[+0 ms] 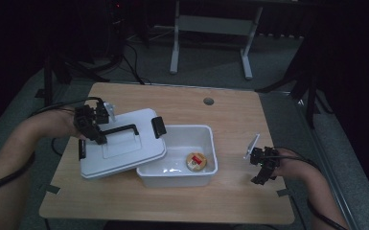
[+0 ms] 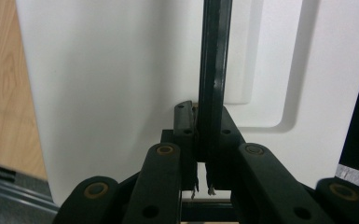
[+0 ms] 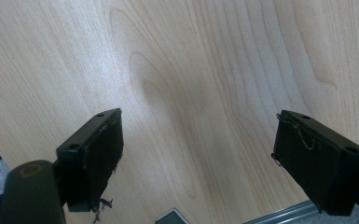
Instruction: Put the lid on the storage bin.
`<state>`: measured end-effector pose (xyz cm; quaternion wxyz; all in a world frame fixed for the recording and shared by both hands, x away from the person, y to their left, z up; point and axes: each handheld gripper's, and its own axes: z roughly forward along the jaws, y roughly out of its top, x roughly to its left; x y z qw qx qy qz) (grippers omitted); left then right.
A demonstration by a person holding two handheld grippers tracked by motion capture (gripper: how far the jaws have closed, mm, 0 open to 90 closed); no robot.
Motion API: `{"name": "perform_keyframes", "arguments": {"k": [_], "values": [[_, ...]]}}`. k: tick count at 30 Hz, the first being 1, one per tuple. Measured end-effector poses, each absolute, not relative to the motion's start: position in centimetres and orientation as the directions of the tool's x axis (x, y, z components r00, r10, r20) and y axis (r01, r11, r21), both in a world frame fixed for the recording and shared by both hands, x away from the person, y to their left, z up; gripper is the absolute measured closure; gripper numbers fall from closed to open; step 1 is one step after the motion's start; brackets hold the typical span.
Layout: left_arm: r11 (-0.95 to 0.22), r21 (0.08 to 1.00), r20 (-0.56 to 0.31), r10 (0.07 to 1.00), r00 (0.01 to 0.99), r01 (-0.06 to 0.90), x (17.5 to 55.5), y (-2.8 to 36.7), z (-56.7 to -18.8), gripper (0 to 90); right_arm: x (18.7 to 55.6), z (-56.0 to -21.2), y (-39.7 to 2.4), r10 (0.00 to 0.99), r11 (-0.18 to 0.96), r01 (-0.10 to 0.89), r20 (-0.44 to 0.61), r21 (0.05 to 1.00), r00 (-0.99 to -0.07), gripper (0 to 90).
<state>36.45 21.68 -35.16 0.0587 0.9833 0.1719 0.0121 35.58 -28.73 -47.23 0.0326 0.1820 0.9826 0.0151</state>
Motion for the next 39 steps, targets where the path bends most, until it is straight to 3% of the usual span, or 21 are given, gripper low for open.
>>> {"name": "perform_keyframes", "arguments": {"k": [20, 39], "values": [[-0.977, 0.13, -0.015, 0.168, 0.986, 0.168, 38.0, 12.3, -35.0, 83.5, 35.1, -47.2, -29.1, 0.341, 0.94, 0.34, -0.073, 0.025, -0.937, 15.4], [-0.985, 0.133, -0.033, 0.103, 0.994, 0.107, 38.9, 7.1, -36.1, 83.5, 35.0, -47.4, -29.0, 0.334, 0.943, 0.333, -0.07, 0.018, -0.94, 15.4]]}}
